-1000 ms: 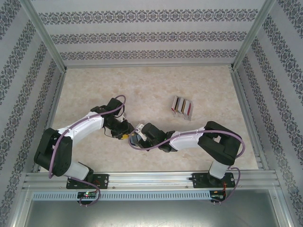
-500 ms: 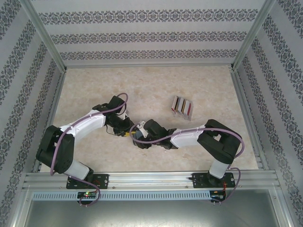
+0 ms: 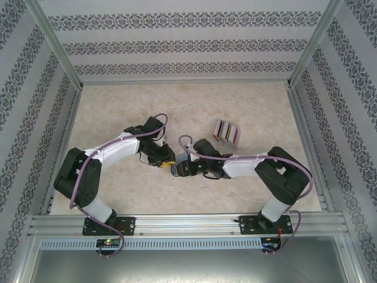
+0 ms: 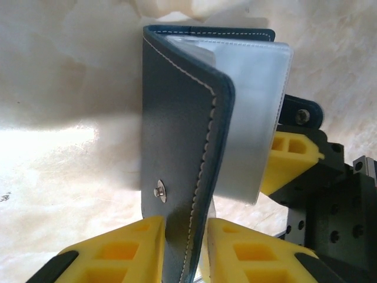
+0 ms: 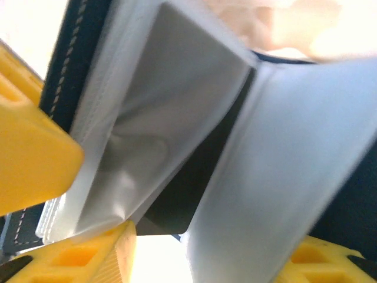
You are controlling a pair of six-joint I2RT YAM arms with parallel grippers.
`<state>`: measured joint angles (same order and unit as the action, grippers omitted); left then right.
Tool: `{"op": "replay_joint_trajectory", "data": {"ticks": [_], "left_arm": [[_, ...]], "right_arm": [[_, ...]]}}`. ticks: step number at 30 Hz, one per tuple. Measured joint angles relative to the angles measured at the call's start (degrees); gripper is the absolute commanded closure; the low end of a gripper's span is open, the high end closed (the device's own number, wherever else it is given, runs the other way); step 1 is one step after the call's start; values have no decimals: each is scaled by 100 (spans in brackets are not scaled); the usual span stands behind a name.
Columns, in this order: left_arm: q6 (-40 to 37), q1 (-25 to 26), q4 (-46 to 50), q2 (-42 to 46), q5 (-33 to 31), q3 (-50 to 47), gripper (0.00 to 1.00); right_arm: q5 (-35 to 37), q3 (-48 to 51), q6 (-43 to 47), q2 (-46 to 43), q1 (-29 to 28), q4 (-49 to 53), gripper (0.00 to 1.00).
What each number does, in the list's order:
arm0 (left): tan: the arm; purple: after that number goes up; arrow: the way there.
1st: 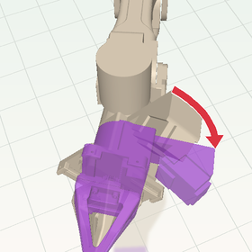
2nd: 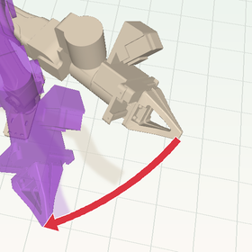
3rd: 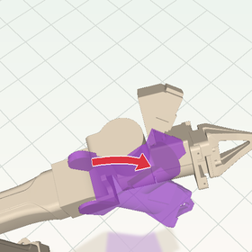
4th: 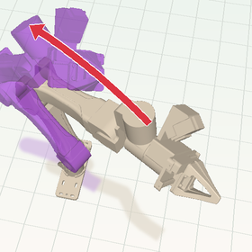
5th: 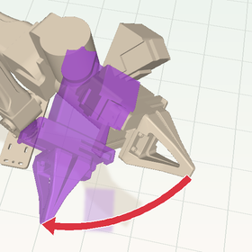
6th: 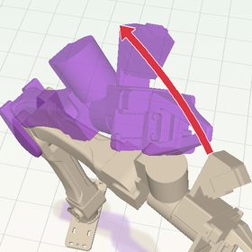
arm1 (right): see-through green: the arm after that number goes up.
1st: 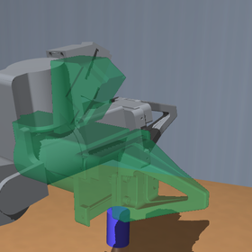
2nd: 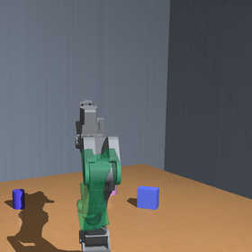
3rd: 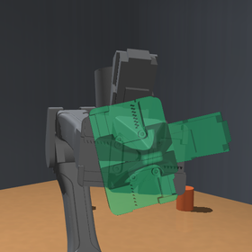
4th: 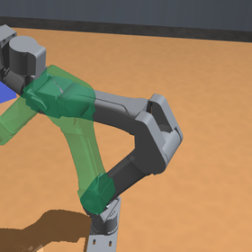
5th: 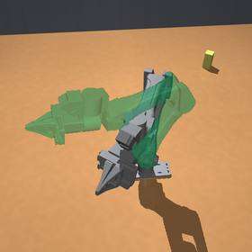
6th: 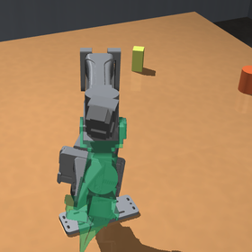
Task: Put the credit cards into the card holder
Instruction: Close the card holder at the center of the table.
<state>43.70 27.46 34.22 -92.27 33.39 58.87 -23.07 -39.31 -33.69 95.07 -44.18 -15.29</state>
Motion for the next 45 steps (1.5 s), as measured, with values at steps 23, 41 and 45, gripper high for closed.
{"op": "replay_joint_trajectory", "data": {"ticks": [23, 41, 45], "left_arm": [[-66, 599, 0, -619, -345, 975, 66], [-302, 629, -796, -1204, -50, 726, 52], [-297, 343, -986, -516, 22, 289, 49]], "right_arm": [[-468, 590, -1300, -1108, 1257, 356, 55], [-90, 407, -225, -1073, 1167, 1095, 42], [170, 197, -26, -719, 813, 1080, 39]]}}
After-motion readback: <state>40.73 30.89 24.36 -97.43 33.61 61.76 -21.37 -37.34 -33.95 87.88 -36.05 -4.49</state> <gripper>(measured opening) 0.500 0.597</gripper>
